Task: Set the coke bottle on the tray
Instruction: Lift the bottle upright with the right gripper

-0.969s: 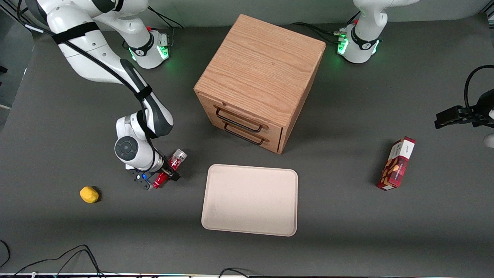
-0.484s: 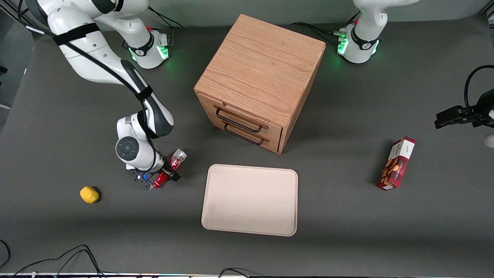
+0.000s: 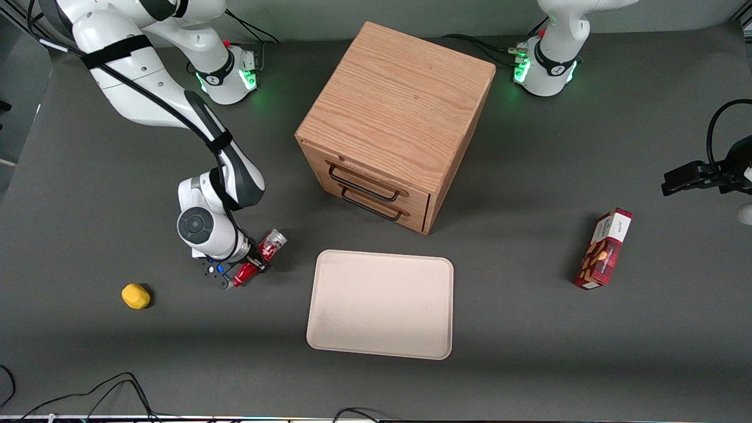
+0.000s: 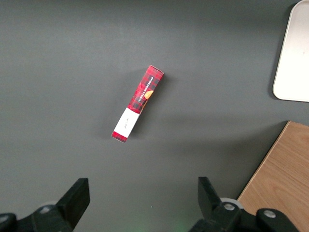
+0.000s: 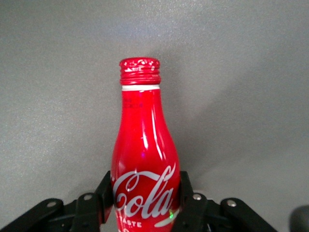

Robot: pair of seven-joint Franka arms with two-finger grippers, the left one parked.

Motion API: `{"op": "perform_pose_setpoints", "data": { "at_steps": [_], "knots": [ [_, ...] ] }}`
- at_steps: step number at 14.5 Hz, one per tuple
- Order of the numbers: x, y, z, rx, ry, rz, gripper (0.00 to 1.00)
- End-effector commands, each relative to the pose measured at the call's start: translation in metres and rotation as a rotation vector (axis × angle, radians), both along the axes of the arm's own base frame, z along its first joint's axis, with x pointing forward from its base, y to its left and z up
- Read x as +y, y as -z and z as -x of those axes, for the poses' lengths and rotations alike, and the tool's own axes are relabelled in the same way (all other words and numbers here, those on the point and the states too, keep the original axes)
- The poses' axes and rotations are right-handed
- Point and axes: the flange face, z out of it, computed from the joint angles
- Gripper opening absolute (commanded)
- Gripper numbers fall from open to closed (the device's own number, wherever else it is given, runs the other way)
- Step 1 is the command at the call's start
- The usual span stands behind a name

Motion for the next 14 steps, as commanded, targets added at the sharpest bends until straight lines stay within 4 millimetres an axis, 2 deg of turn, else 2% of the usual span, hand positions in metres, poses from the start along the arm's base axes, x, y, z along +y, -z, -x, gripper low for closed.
{"op": "perform_pose_setpoints", "data": {
  "at_steps": [1, 3, 5, 8, 10, 14],
  "knots": [
    [0.002, -0.001, 0.001, -0.016, 0.01, 0.014, 0.0],
    [0.002, -0.003, 0.001, -0.017, 0.011, 0.014, 0.0],
    [-0.004, -0.024, -0.003, -0.027, 0.009, 0.017, 0.0],
    [-0.024, -0.09, -0.006, -0.019, 0.003, 0.039, 0.0],
    [-0.025, -0.139, -0.001, -0.017, -0.036, 0.04, 0.0],
    [-0.033, -0.237, -0.006, 0.04, -0.061, 0.0, 0.0]
  ]
}}
